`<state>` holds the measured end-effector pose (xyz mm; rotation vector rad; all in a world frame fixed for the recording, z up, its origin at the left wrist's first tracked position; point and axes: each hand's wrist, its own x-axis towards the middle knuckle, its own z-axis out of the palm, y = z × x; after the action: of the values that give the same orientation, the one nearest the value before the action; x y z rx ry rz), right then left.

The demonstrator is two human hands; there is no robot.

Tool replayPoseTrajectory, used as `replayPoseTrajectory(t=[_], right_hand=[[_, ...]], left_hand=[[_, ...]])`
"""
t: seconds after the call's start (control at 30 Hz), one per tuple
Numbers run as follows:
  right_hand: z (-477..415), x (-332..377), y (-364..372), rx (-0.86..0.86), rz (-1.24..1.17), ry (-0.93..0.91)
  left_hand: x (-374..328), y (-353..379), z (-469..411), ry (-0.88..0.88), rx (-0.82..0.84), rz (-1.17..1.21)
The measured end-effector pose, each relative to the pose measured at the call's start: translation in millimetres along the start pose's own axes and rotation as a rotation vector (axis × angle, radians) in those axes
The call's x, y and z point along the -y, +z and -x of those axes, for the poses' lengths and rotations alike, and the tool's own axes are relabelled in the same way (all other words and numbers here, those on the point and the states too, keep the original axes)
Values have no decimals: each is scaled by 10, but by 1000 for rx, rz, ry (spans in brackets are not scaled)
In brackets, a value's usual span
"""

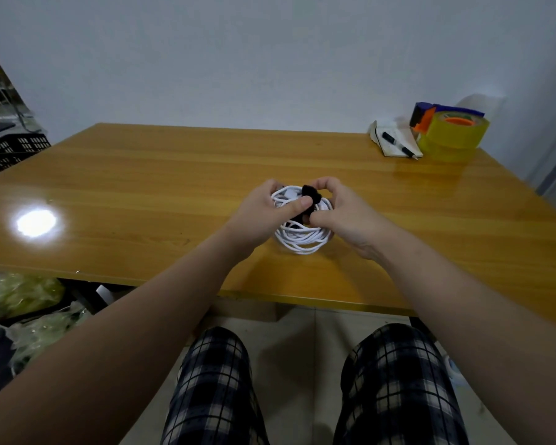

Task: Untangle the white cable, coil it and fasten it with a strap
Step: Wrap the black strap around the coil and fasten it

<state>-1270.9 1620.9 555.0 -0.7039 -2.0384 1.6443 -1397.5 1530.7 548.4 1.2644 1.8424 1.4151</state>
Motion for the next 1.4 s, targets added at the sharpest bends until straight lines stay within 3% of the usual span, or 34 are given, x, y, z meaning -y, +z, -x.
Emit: replayPoseTrajectory(t=[0.13,0.33,0.43,0.6,1.03,1.13,1.33,1.4], right_hand=[[-22,54,1,2,256,-123],[-142,25,20,-144,933,-491],[-133,-6,-7,-109,1023,-656],[-152,-25,-46,-16,1065,-763],[-154,-17,-125,38,999,-905],[-115,-123,-82,-19,841,-821],[-46,-237,74,-276,251,-524],[-56,-209,62,-232,210,-461]], left_hand=[[59,-37,-17,-68,5,144],[126,-30,-37,-119,-19,240],[145,-3,-49,-128,-39,241],[163,2,-59,-149,-50,195],[140,-74,-45,-102,-12,189],[94,-96,-58,-23,-5,71],[70,-143,-73,66,-13,26],[98,-139,-84,32,-20,40]])
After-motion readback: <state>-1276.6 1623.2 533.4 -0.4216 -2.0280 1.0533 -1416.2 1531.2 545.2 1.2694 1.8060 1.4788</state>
